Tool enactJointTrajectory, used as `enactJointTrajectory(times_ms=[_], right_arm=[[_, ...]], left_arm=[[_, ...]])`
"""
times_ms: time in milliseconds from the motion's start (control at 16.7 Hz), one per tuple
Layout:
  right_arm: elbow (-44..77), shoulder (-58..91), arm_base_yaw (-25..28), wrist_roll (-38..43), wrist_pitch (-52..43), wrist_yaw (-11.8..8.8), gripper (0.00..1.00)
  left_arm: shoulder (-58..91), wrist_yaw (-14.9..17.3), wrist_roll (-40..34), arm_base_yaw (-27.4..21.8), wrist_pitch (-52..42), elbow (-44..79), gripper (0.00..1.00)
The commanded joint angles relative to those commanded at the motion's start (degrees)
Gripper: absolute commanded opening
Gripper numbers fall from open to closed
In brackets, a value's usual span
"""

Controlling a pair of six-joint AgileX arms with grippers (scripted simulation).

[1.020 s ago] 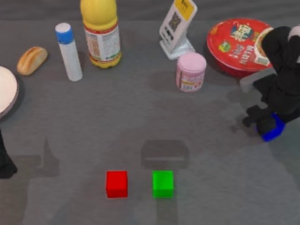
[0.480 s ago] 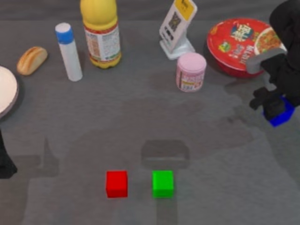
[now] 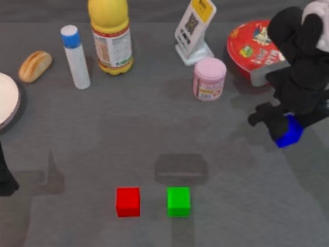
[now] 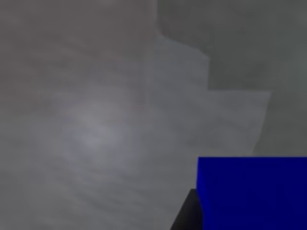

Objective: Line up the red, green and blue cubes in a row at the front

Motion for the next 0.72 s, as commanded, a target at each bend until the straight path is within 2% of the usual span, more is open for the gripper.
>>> enactJointTrajectory(times_ms=[480,720], right_arm=[[-7.5,-7.2,17.0,34.5,-0.6,0.3,0.00],[-10.0,-10.4,22.2,43.3,-0.1,0.5,0.00]], left_arm=[[0.0,0.0,0.0,0.0,0.0,0.0,1.00],[0.0,0.0,0.0,0.0,0.0,0.0,1.00]])
